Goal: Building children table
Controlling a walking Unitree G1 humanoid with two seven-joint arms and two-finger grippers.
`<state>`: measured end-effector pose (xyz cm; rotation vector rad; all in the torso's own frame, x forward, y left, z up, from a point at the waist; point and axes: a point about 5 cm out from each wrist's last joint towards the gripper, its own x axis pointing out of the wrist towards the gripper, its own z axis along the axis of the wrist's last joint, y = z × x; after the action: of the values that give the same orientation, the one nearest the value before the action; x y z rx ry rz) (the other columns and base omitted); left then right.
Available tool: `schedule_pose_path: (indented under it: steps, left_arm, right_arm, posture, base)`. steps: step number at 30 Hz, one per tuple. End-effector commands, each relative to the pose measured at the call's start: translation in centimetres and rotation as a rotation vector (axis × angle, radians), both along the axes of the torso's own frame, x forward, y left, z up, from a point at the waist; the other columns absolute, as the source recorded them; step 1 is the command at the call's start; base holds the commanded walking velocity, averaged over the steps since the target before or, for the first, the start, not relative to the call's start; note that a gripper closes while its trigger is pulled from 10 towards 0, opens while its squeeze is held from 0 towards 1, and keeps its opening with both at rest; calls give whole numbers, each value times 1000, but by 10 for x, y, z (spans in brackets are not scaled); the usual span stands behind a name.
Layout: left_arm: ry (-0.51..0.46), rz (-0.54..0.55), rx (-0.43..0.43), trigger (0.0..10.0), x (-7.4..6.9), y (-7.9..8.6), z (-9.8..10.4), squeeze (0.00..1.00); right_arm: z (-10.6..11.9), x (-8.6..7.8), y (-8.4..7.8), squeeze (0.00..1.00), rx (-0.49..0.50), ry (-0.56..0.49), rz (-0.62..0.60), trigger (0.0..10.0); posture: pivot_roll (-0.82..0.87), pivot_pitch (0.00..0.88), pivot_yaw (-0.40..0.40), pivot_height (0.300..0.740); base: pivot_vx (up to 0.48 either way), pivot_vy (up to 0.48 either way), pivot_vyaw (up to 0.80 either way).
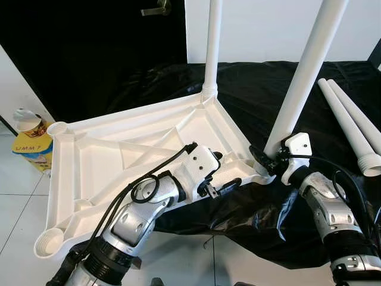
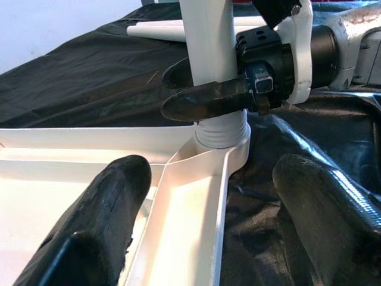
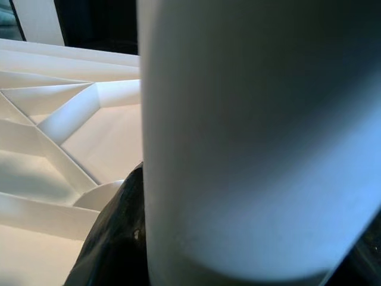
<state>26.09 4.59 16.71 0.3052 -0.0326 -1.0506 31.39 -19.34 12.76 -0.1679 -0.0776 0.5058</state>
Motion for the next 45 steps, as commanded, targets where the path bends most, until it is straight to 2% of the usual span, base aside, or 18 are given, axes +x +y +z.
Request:
schedule_pose_path:
  steps: [1,4,5,6,8,11,16,21,23,25,26,28,36,37,38,39,45]
  left_arm:
    - [11,-57,33,10000,-2,-1,-5,0]
    - [31,-34,57,10000,3,1,-9,0]
    - [31,-34,57,10000,3,1,-9,0]
    - [58,22,78,10000,11,9,-13,0]
    - [58,22,78,10000,11,9,-13,0]
    - [71,72,79,10000,18,17,-14,0]
    - [73,175,86,10000,34,36,-14,0]
    - [72,190,98,10000,37,40,-14,0]
    - [74,201,109,10000,38,44,-16,0]
    - [74,201,109,10000,38,44,-16,0]
    - [76,202,114,10000,38,45,-17,0]
    - [78,193,120,10000,37,45,-18,0]
    - [82,168,137,10000,35,45,-19,0]
    - [83,167,139,10000,35,46,-20,0]
    - [83,167,139,10000,35,46,-20,0]
    - [84,168,143,10000,35,48,-20,0]
    - [86,173,152,10000,36,50,-21,0]
  right_arm:
    - [-22,-5,3,0,-28,99,5,10000]
    - [-28,-6,4,0,-10,109,-147,10000]
    - [-28,-6,4,0,-10,109,-147,10000]
    - [-30,-8,9,0,27,124,-231,10000]
    - [-30,-8,9,0,27,124,-231,10000]
    - [-31,-9,13,0,65,132,-289,10000]
    - [-33,-13,19,0,145,135,-517,10000]
    - [-32,-14,20,0,163,127,-587,10000]
    - [-30,-18,22,0,193,109,-732,10000]
    - [-30,-18,22,0,193,109,-732,10000]
    - [-29,-20,25,0,209,108,-792,10000]
    - [-29,-21,29,0,219,107,-808,10000]
    - [-26,-23,28,0,217,101,-815,10000]
    - [-26,-24,27,933,215,102,-824,10000]
    - [-26,-24,27,933,215,102,-824,10000]
    - [-26,-25,28,1000,208,93,-810,10000]
    - [-23,-26,31,1000,199,79,-778,10000]
  posture:
    - [24,33,16,740]
    - [10,43,26,740]
    - [10,43,26,740]
    - [6,44,25,740]
    - [6,44,25,740]
    - [10,42,23,740]
    - [12,35,16,740]
    - [12,34,13,740]
    - [13,33,11,740]
    - [13,33,11,740]
    - [12,35,12,740]
    - [13,37,13,740]
    - [15,39,17,740]
    - [16,40,18,740]
    - [16,40,18,740]
    - [18,39,20,740]
    - [20,39,15,740]
  base:
    - [0,0,0]
    - [0,0,0]
    - [0,0,0]
    - [0,0,0]
    - [0,0,0]
    - [0,0,0]
    - [0,0,0]
    - [0,0,0]
    - [0,0,0]
    - [0,0,0]
    - [0,0,0]
    - [0,0,0]
    - [0,0,0]
    - [0,0,0]
    - [0,0,0]
    - [0,0,0]
    - [0,0,0]
